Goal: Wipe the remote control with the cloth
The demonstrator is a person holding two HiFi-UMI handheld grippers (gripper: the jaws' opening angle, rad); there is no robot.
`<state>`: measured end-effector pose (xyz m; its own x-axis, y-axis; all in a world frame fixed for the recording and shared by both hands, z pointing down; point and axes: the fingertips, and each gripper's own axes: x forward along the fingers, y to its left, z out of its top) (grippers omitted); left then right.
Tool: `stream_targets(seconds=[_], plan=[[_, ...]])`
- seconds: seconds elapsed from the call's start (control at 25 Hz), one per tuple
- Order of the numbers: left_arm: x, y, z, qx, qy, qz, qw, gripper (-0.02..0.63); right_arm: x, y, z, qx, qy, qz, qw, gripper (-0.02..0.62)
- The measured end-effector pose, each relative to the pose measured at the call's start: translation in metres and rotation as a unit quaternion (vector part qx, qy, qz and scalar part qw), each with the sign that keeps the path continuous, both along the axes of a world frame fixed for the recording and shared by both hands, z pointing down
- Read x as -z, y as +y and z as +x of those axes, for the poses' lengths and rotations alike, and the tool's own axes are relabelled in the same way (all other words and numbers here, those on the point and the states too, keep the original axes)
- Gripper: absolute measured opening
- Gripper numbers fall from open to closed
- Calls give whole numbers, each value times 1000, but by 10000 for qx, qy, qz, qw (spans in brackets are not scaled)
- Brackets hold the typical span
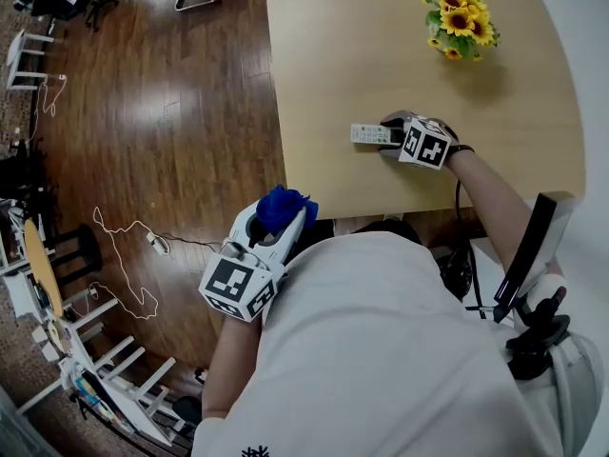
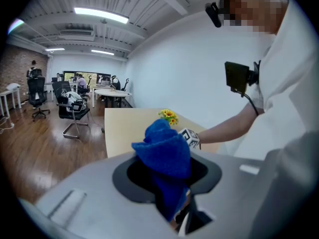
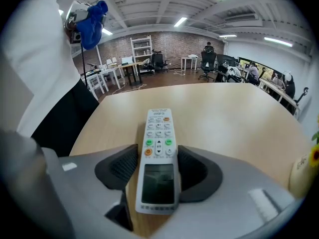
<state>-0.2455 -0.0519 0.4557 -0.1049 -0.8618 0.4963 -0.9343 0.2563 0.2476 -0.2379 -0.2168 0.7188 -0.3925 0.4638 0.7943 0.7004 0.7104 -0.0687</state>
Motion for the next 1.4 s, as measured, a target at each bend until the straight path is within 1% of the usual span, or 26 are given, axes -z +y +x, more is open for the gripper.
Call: stream_targets(seconds=[0.04, 0.12, 0.28, 0.4, 0.48, 0.6, 0.76, 0.84, 1.04, 1.16, 1.24, 1.4], plan=[[0, -1, 0, -2, 17, -24, 10000, 144, -2, 0, 1, -41, 69, -50, 10000, 219], [4, -3, -2, 11, 27, -42, 10000, 145, -3, -1, 2, -96, 169, -95, 9998, 218], [5, -9, -9, -127, -67, 140, 9998, 144, 10, 0, 1, -192, 122, 100, 9997, 216], [10, -27, -10, -257, -51, 212, 9994, 144, 36, 5, 5, -337, 21, 89, 9994, 218], [11, -48, -7, -486, -71, 378, 9981, 144, 62, 8, 8, -404, -99, 57, 9991, 218], [18, -89, 9, -1006, -157, 673, 9925, 144, 107, 10, 11, -501, -328, 63, 9982, 218], [41, -135, 41, -1801, -314, 937, 9787, 144, 171, 20, 14, -708, -602, 123, 9956, 218], [44, -154, 52, -2062, -446, 1021, 9721, 144, 190, 23, 16, -804, -697, 78, 9943, 218], [46, -189, 68, -2351, -630, 1192, 9626, 144, 219, 17, 20, -1162, -841, -224, 9894, 218], [48, -200, 75, -2504, -776, 1252, 9569, 144, 231, 12, 22, -1264, -932, -231, 9873, 218], [47, -201, 74, -2570, -880, 1189, 9550, 144, 230, 13, 24, -1330, -896, -214, 9868, 218], [39, -193, 64, -2575, -1179, 954, 9543, 144, 229, 11, 26, -1330, -866, -160, 9872, 218]])
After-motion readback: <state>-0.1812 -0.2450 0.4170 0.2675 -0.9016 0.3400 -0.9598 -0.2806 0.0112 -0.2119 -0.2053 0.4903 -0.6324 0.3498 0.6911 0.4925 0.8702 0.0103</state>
